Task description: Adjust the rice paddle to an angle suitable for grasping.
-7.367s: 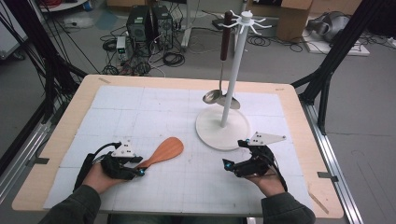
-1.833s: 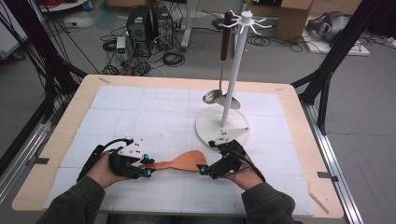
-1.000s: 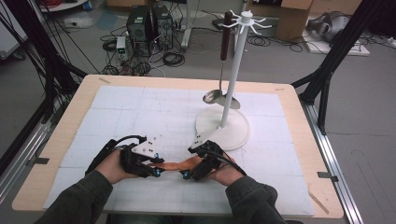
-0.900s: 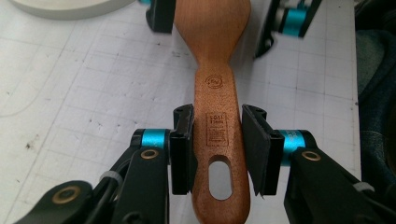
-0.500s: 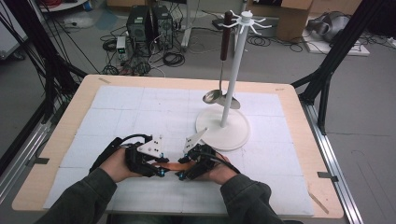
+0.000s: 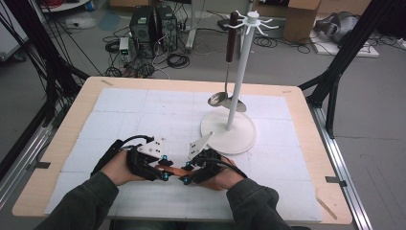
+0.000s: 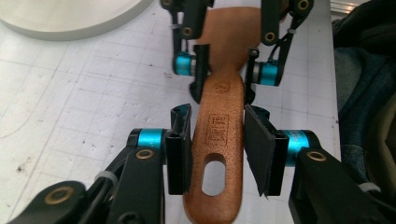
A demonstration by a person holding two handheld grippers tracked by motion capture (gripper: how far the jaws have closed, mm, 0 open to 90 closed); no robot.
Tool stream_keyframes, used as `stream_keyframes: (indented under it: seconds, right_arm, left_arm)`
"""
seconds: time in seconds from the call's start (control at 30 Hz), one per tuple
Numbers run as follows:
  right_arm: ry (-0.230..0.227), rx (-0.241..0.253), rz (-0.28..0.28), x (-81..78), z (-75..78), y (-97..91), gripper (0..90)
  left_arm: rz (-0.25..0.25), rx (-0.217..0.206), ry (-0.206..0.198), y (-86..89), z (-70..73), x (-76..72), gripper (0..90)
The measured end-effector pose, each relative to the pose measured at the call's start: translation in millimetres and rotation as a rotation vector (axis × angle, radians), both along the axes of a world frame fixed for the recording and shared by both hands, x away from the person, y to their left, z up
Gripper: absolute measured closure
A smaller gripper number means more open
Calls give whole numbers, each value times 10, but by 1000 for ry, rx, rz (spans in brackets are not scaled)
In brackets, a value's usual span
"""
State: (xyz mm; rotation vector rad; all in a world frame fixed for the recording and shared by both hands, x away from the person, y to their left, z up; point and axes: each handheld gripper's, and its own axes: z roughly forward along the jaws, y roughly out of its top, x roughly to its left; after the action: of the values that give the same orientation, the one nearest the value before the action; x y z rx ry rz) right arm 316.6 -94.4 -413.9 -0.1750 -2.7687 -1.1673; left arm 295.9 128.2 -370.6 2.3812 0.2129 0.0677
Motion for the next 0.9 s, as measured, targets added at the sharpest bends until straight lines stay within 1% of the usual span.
stream_keyframes:
  seconds: [0.1,0.13,0.17,0.23,0.27,0.3,0.37,0.4,0.47,0.53,0.57,0.67,0.73,0.8,0.9]
  right_arm:
    - [2,2,2,-12,5,2,651]
    - [-4,0,1,-8,9,-3,651]
    - [-7,4,-5,-6,14,-9,652]
    - [-5,10,-15,-4,29,-28,653]
    - [-8,13,-24,-5,41,-37,653]
    - [-12,17,-29,-5,51,-46,653]
    - [-16,22,-48,-6,72,-64,654]
    - [-13,29,-56,-8,81,-74,654]
    - [-20,39,-72,-4,101,-94,654]
    - [-25,52,-81,3,122,-116,654]
    - [-26,61,-91,3,131,-124,654]
    - [-29,83,-115,0,166,-136,654]
    - [-34,93,-125,-9,195,-127,654]
    - [-46,102,-133,-14,222,-113,654]
    - [-51,123,-146,-22,260,-78,654]
  left_arm:
    - [5,-13,4,36,31,13,616]
    - [16,-25,7,51,42,15,605]
    - [23,-34,12,70,53,20,583]
    - [36,-45,9,110,82,31,550]
    - [47,-59,6,126,90,33,533]
    - [51,-60,7,146,106,36,511]
    - [63,-83,9,174,110,38,489]
    - [70,-83,6,187,116,41,477]
    - [90,-93,3,210,124,45,439]
    - [106,-107,5,234,138,50,420]
    - [110,-113,0,245,147,56,414]
    - [125,-142,8,254,164,63,400]
    - [129,-153,12,251,174,60,397]
    - [130,-167,12,246,183,63,400]
    - [145,-201,25,242,202,68,420]
